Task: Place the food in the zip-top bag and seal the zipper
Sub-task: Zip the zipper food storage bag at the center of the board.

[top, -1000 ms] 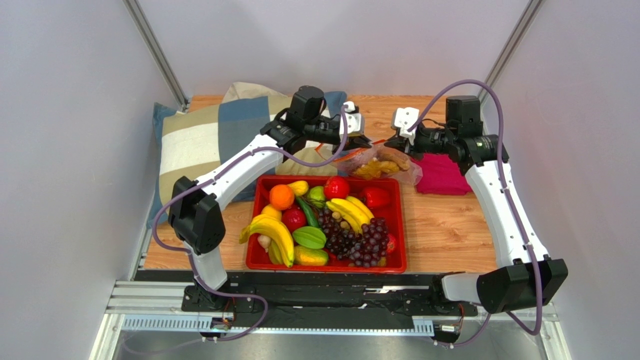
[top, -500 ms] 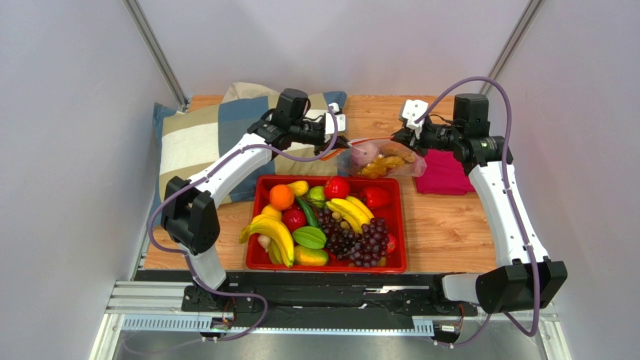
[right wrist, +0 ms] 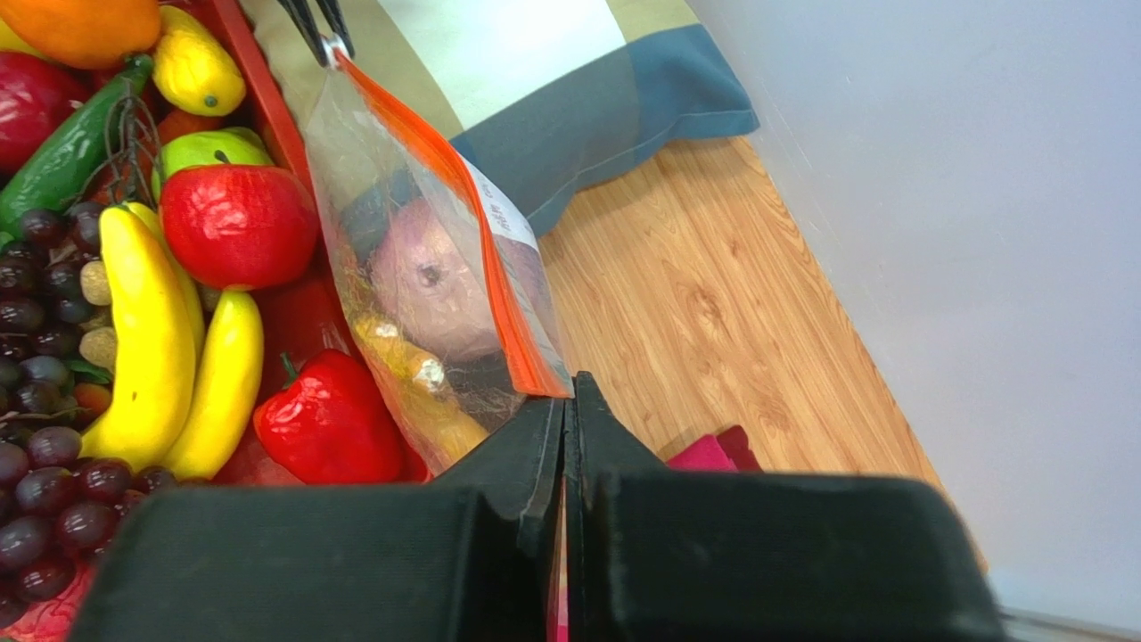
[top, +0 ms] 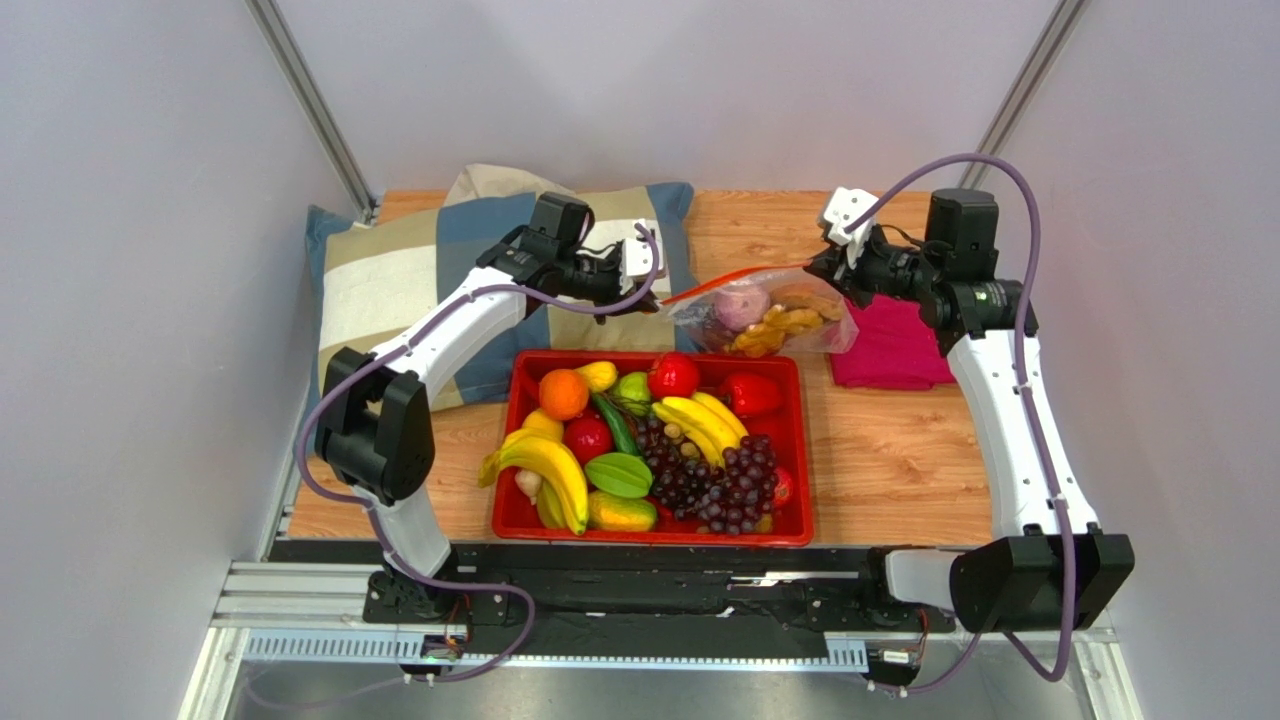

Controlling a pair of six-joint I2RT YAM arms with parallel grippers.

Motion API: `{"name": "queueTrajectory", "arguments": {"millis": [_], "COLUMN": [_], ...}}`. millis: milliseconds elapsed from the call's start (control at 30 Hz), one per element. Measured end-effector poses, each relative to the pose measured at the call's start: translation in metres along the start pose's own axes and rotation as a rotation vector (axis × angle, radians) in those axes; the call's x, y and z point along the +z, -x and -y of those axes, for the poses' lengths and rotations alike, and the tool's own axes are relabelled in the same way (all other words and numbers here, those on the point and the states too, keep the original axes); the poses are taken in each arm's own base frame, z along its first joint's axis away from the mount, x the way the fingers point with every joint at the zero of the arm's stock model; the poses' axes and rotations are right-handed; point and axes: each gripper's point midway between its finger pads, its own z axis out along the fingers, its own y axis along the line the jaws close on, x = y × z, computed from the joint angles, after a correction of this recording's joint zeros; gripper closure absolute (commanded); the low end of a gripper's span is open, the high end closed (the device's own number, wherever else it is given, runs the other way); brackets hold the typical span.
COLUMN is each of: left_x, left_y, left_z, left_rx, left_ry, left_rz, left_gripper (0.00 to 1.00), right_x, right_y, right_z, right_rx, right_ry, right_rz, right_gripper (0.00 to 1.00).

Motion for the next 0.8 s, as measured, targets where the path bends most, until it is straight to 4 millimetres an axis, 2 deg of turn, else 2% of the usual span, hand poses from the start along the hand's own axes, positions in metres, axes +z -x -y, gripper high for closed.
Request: {"name": "queueTrajectory", "arguments": {"millis": [200,433,567,633,800], "left_x": [-0.007,-0.008,-0.009,-0.008,-0.001], "left_y": [-0.009,-0.003,0.019,0.036,0.065], "left_z": [-0.005,-0.006,-0.025,-0.039,-0.067], "left_rx": [-0.012,-0.012,-0.016,-0.003,0.027], "left_ry": [0.015,0.011,0.045,0.074,0.136], "left_rz": [-0.021,-0.003,0.025,0.048,0.092], "left_gripper": [1.0,1.0,1.0,1.0,1.0], "right_x": [-0.007,-0.011,-0.013,-0.013,-0.003], "right_y": [-0.008,-0.013,-0.013,-0.013,-0.022], "right_z": [0.01,0.015,0.028,0.037,0.06], "right_rx": [0.019,0.034,0.012,-0.003,-0.028], "right_ry": [-0.04,-0.062,-0.106,-0.132,-0.182], "right_rz": [-0.022,-0.031,-0.032,-0.032,-0.039], "right_gripper": [1.0,1.0,1.0,1.0,1.0]}}
